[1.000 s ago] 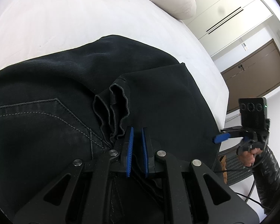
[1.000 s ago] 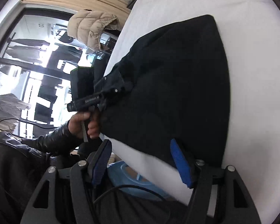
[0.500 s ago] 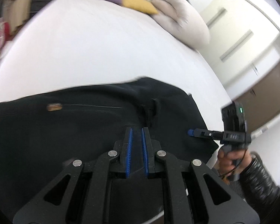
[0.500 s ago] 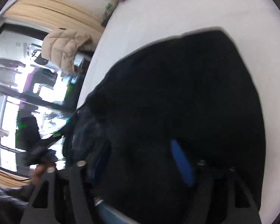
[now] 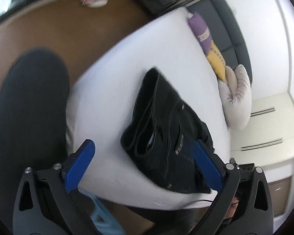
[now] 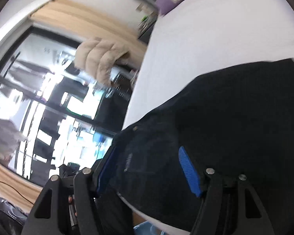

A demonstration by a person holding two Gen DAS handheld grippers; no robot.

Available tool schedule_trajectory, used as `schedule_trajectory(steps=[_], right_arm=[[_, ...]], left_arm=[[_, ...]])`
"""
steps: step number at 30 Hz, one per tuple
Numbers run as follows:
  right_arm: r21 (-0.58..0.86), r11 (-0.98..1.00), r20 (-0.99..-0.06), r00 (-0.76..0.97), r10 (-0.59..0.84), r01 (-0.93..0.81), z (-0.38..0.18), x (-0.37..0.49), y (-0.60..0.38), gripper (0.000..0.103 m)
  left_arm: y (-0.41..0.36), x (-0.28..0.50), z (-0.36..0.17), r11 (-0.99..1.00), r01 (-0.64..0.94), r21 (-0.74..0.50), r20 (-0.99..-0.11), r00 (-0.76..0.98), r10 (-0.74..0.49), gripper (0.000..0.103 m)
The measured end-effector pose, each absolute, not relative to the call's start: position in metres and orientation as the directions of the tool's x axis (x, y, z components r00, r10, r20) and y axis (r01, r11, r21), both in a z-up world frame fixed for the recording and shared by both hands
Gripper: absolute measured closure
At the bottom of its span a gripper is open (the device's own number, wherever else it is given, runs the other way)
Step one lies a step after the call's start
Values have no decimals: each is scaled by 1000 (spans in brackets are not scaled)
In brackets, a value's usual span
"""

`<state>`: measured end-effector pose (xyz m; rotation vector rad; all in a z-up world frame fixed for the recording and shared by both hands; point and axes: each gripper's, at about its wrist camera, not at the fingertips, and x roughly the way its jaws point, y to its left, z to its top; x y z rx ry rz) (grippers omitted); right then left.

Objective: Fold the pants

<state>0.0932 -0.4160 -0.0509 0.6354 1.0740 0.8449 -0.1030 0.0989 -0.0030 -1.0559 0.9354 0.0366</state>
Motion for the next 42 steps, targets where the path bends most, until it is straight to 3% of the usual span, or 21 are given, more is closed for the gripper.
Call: schedule_trajectory(steps=[8,16,18,19,20,25,27,29,33,38,41,42], right_arm=[[819,524,-502,151,852,-232,-76,100,-391,43],[830,519,-499,143,855,-204,-79,92,-414,44],[830,518,-498,144,855,-206,-76,90,-413,44],[829,518,-498,143,855,-212,-74,90,-414,44],[826,519,-499,142,855,-218,-71,90,-414,44],[818,523,-501,150,852,-238,-60,93,-415,44],[814,529,-508,151,848,-240,-58,93,-414,44],[799,553,-533,148,833,-235,-60,93,-415,44],[773,588,-574,131,808,-239,-62,93,-413,45],[698,669,-670,99,736,-253,-65,104,-406,61],[602,763,-780,31,625,-234,-91,112,-400,68],[568,790,-810,18,587,-231,-103,112,-399,81]], left_arm=[[85,-97,-47,416,-477,-774,-633,575,-519,2],[76,-86,-67,357,-521,-775,-630,589,-506,4],[74,-82,-64,374,-508,-776,-630,594,-501,17],[74,-80,-60,379,-497,-781,-624,600,-500,37],[71,-77,-56,387,-484,-785,-620,601,-504,48],[66,-67,-59,394,-503,-769,-638,573,-515,55],[65,-64,-59,392,-504,-770,-637,572,-516,64],[67,-62,-60,394,-482,-782,-622,580,-525,83],[61,-49,-22,492,-349,-797,-589,629,-508,90],[37,-26,35,608,-204,-767,-557,682,-474,91],[17,-12,62,665,-131,-735,-546,696,-466,91],[8,-7,69,682,-107,-723,-544,698,-467,91]])
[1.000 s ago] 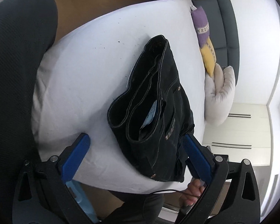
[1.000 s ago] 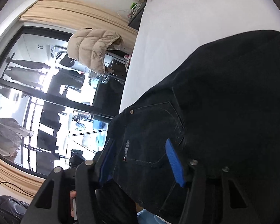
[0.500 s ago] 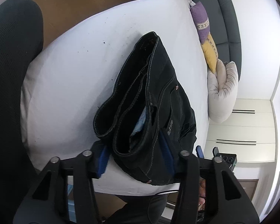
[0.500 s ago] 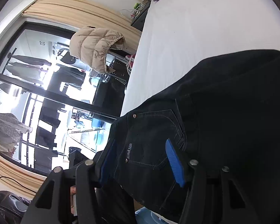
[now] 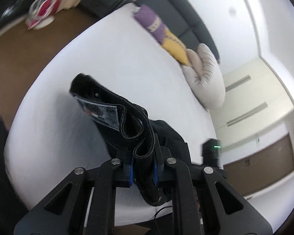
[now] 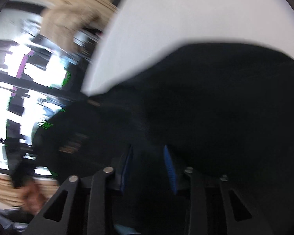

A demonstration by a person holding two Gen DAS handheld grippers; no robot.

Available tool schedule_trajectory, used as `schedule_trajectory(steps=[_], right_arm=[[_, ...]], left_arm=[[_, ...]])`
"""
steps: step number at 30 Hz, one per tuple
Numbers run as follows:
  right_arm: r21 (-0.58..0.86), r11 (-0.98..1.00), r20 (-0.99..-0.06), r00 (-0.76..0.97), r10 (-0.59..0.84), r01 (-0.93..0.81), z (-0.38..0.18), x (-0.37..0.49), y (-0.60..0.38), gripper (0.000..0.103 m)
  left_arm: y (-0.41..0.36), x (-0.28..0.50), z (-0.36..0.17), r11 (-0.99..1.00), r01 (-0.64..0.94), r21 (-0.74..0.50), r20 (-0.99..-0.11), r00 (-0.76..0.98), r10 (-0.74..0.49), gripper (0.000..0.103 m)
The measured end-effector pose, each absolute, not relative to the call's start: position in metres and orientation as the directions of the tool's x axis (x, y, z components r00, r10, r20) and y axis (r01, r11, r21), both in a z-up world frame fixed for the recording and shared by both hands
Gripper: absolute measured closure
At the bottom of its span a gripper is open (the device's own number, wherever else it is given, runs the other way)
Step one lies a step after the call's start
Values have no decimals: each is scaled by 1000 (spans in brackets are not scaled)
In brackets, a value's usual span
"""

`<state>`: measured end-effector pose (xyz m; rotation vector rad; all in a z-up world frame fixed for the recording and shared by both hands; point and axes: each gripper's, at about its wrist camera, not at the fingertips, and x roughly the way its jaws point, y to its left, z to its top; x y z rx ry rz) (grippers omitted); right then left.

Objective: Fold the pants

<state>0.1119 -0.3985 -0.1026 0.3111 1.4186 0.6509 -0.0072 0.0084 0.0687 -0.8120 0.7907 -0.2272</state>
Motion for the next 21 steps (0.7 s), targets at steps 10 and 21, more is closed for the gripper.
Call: schedule_trajectory(steps=[10,21], right_arm=[[639,734,-732,112,672,-230,-110,94,-421,74],[890,413,-359,263,895,-191,-42,93,-541,12]], left_arm=[[-99,56,108,793,78,-604,-572,651,-500,91],[-274,120,75,848,281,-450,-689,494,-530,91]])
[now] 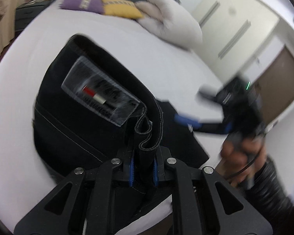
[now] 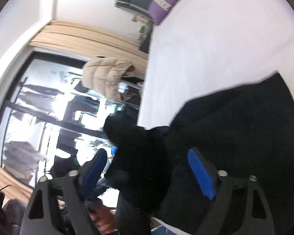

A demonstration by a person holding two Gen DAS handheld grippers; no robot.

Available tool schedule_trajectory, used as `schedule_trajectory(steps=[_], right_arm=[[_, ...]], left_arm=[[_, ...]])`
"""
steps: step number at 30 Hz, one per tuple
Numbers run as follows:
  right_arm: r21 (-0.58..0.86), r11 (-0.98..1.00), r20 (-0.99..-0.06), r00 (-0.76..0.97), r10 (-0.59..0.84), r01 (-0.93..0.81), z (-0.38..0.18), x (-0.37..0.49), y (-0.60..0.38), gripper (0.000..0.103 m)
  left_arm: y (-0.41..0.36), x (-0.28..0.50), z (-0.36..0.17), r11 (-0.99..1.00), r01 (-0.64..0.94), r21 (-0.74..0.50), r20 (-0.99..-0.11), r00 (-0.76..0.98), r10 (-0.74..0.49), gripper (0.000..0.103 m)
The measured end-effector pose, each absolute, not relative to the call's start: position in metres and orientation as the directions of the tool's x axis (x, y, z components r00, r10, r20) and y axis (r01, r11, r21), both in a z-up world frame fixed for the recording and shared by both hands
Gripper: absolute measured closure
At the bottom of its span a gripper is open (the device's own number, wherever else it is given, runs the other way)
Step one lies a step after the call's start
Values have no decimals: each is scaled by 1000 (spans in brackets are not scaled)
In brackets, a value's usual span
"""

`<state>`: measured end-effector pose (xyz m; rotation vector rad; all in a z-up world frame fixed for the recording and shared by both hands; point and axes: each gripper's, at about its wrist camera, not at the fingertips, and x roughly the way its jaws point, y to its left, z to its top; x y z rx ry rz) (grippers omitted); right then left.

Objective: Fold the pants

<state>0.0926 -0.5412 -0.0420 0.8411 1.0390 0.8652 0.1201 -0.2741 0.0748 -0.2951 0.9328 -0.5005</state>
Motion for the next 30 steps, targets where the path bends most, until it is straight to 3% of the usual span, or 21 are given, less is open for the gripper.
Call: schedule_trajectory(steps=[8,10,12,14,17,24,30], right_arm=[[819,533,-523,104,846,-212,-53,112,-505,10],[814,536,-533,79,843,-224,-56,112,-500,14],[781,568,-569,79,819,-261,-57,112,-496,31],[768,581,-583,81,809,-271,-58,115,-498,71],[728,627,-620,124,775,-279,-56,115,-511,83],[681,689,-659,201,725,-250,-51,113,-556,87],[658,722,-685,229,692,-214,-54,120,-581,88]], left_arm=[[-347,123,47,852,411,-325,-749,438,-497,91],[-359,121,43,848,434,-304,-759,429,-491,91],[-361,111,38,843,452,-292,-764,419,-490,91],[-371,111,36,835,465,-293,-769,404,-495,91],[-377,103,31,820,488,-300,-768,386,-511,91],[-428,130,30,782,535,-320,-757,352,-550,91],[-462,108,31,764,562,-317,-761,330,-559,91]])
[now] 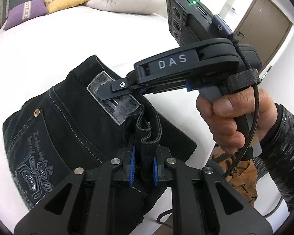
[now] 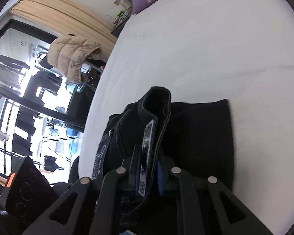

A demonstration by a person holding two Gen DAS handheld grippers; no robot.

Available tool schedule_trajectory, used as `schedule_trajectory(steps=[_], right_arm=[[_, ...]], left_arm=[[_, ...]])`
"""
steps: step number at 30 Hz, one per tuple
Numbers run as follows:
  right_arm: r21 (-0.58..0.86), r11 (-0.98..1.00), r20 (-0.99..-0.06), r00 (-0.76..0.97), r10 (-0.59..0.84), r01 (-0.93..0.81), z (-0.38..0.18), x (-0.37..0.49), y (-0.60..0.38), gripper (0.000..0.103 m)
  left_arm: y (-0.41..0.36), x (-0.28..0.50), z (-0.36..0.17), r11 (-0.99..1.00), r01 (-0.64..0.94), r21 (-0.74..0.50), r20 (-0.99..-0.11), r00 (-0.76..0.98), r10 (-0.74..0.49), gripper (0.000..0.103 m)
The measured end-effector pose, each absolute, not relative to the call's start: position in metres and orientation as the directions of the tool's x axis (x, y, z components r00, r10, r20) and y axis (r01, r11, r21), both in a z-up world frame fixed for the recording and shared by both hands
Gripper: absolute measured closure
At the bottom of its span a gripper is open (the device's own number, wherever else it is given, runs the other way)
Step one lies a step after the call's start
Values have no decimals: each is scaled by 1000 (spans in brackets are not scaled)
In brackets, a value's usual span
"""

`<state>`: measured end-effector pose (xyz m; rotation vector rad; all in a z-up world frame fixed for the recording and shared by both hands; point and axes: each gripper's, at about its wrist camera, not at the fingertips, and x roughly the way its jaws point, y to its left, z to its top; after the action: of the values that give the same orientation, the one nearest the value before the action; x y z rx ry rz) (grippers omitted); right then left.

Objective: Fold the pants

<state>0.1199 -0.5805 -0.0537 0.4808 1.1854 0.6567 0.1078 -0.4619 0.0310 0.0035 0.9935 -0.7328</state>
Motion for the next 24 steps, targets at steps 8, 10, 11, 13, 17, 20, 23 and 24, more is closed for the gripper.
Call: schedule_trajectory(steps=[8,10,11,13,17,20,23,24], right_arm=[[644,747,-701,263,663,-167,-61,127,-606,91],[642,751,-708,253,659,-158,-67,127,-607,91],[645,749,-707,253,660,-154,-70,128,-608,91],[650,746,-704,254,663,-146,-73,129,-610,91],[632,760,-714,268,647,-154,-72,127,-618,91],[614,774,-721,288,630,-156,-65,126,-624,91],[612,777,-722,298,624,-145,-65,125,-632,91],[613,778,-723,299,623,-138,-67,124,-635,91]], left_arm=[[-492,107,7,758,571,-315,-784,293,-547,91],[-498,107,1,758,573,-312,-788,290,-543,91],[-507,106,-1,758,577,-305,-789,292,-540,91],[-520,105,-2,755,588,-290,-790,298,-536,91],[-530,111,-2,747,600,-288,-787,297,-541,91],[-535,115,2,737,615,-280,-780,302,-549,91],[-541,113,3,726,629,-278,-773,303,-558,91],[-542,113,0,726,627,-282,-774,298,-558,91]])
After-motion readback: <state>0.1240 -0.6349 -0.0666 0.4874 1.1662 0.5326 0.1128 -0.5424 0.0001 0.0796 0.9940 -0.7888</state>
